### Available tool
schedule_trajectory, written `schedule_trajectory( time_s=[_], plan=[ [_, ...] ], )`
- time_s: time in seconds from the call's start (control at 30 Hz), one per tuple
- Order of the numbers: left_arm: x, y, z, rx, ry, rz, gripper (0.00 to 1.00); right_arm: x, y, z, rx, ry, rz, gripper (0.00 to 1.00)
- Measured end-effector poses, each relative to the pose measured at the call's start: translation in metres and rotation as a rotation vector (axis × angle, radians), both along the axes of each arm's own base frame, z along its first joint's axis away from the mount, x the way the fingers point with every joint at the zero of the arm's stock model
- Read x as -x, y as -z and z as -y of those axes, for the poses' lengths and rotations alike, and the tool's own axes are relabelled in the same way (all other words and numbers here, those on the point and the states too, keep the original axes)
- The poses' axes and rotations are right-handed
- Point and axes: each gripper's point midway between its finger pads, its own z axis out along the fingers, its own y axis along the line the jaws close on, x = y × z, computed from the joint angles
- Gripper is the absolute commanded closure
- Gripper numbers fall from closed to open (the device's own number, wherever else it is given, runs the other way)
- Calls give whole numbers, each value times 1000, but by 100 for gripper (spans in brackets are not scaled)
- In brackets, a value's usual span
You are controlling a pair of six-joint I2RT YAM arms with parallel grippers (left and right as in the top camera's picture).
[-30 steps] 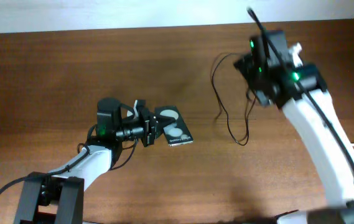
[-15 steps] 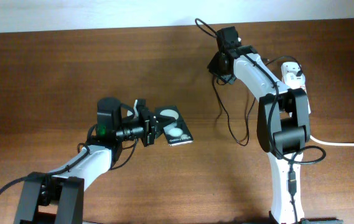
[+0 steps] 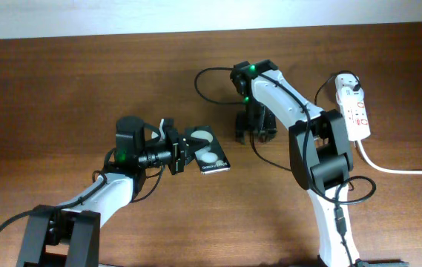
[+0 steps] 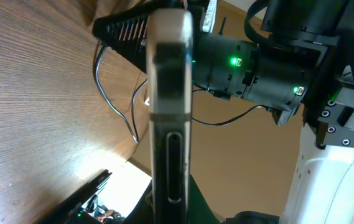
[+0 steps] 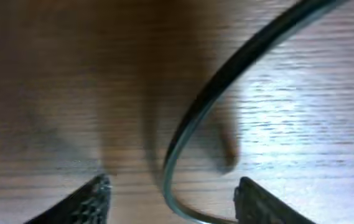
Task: Plug charger to phone and switch on socket
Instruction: 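Grasp the black USB-C cable end near the power strip with the right gripper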
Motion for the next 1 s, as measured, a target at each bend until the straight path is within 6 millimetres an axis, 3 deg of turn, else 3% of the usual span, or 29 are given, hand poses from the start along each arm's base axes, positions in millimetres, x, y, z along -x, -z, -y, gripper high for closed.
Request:
schedule_trajectory(
  time_s=[0.07, 0.13, 0.17, 0.27, 0.33, 0.43, 0.5, 0.57, 0.67, 0.7, 0.8, 0.83, 0.9, 0.97, 1.0],
  plan=[
    [0, 0, 0, 0, 0, 0, 100, -16, -7, 6, -12, 36, 40, 1],
    [0, 0, 0, 0, 0, 0, 100, -57, -23, 12, -42, 175, 174, 1],
    [0, 0, 0, 0, 0, 0, 100, -75, -26, 23, -47, 299, 224, 1],
    [0, 0, 0, 0, 0, 0, 100, -99, -26, 69, -19, 580, 281, 0],
    [0, 0, 0, 0, 0, 0, 100, -103, -23, 88, 21, 642, 301, 23],
    [0, 0, 0, 0, 0, 0, 100, -99, 0, 90, 51, 658, 259, 40],
    [0, 0, 0, 0, 0, 0, 100, -99, 2, 90, 56, 663, 258, 65],
    [0, 0, 0, 0, 0, 0, 100, -101, 3, 90, 52, 664, 260, 96],
    [0, 0, 0, 0, 0, 0, 100, -98, 3, 91, 59, 619, 252, 96],
    [0, 0, 0, 0, 0, 0, 100, -87, 2, 90, 57, 554, 205, 96],
    [0, 0, 0, -15, 15, 54, 100, -75, 0, 74, -50, 380, 133, 96],
    [0, 0, 0, -22, 21, 77, 100, -69, -9, 69, -93, 323, 117, 96],
    [0, 0, 0, -35, 34, 126, 100, -59, -66, 61, -173, 208, 164, 96],
    [-1, -2, 0, -39, 40, 166, 100, -30, -164, 53, -278, 79, 290, 96],
    [-4, -7, 1, -34, 41, 213, 100, -13, -194, 51, -304, 36, 323, 96]
  ],
)
